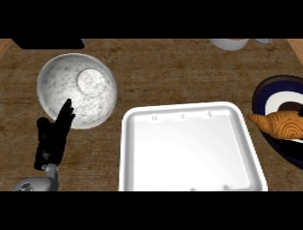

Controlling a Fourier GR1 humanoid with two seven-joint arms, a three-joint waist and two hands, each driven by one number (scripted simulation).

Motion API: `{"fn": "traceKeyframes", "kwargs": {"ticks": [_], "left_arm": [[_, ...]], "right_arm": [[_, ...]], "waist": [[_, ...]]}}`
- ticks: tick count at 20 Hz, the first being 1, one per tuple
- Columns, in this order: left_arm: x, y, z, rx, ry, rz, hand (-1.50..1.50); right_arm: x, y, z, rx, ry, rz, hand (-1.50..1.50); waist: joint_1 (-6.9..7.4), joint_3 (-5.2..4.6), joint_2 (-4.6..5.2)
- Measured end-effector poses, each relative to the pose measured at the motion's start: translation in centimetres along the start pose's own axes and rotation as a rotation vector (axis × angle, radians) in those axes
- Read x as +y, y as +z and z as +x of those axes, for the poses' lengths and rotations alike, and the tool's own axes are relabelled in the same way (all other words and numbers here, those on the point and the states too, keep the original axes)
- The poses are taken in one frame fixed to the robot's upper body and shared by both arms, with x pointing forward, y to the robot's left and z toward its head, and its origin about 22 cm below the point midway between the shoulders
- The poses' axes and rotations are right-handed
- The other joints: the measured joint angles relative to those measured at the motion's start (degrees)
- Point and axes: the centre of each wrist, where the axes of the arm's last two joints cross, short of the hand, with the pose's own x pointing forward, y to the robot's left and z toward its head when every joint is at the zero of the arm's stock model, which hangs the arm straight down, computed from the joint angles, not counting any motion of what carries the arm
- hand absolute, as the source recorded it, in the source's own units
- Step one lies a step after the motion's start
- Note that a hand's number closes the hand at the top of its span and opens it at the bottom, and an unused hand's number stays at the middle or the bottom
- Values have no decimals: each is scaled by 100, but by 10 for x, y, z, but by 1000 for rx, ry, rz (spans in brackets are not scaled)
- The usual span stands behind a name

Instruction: Pick the croissant from the tray and place it in the plate

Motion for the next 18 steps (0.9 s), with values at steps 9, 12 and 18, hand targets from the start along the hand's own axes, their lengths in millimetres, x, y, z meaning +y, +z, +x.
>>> {"fn": "traceKeyframes", "kwargs": {"ticks": [9, 12, 18], "left_arm": [[-2, 0, 3, -3, -7, -2, 0], [-3, 6, 1, -2, -10, -9, 0], [-5, -1, 7, 2, -7, -13, 0]], "right_arm": [[4, -36, -55, 93, 49, 28, 150], [8, -48, -73, 124, 71, 86, 150], [26, -56, -110, 176, 58, 277, 150]], "waist": [[42, 2, 8], [67, 1, 10], [100, 5, 28]]}}
